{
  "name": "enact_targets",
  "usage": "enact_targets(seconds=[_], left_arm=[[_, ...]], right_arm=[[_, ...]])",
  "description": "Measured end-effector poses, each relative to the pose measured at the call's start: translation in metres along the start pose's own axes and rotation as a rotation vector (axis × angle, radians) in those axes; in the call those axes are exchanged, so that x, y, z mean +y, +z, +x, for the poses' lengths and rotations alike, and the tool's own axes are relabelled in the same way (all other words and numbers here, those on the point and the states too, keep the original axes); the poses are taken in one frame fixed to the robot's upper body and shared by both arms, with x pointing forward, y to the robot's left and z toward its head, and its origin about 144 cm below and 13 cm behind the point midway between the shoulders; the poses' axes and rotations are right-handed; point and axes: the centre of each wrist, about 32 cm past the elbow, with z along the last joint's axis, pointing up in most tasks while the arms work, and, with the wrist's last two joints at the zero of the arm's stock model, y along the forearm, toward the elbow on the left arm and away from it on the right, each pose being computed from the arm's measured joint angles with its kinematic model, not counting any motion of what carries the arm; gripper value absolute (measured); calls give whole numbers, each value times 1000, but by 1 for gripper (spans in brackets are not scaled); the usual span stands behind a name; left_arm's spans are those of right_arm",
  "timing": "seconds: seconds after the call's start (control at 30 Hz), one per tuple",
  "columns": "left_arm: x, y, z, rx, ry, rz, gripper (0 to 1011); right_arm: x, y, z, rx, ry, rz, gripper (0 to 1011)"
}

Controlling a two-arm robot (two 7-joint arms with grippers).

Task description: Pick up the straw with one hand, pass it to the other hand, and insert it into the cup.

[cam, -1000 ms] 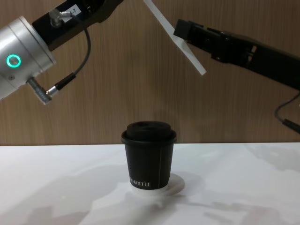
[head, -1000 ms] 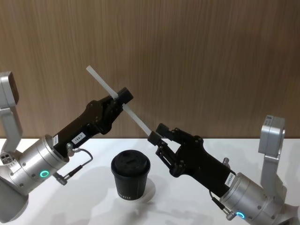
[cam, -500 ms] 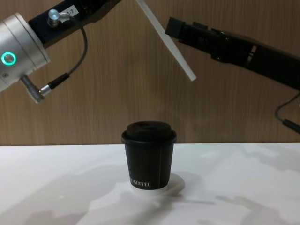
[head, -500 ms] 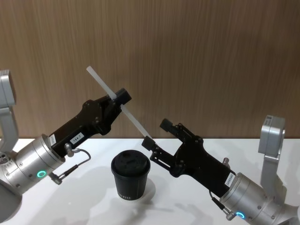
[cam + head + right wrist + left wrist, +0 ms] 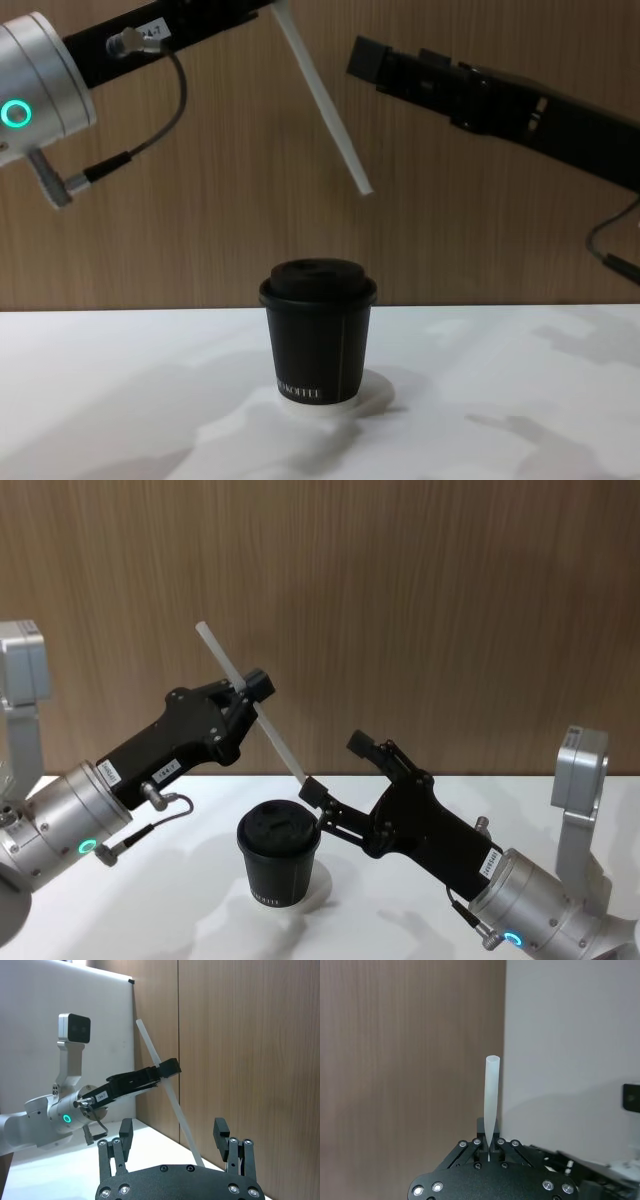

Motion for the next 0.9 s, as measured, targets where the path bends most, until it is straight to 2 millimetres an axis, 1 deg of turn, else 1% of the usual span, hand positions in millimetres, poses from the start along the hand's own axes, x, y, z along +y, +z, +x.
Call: enact_targets(seconds=[0.47, 0.9], left_arm=[[-10, 9, -12, -168, 129, 96, 15], [-22, 8, -15, -210, 199, 158, 14]], right_arm=[[0, 0, 0, 0, 0, 0, 1001], [0, 0, 0, 0, 0, 0, 1001]])
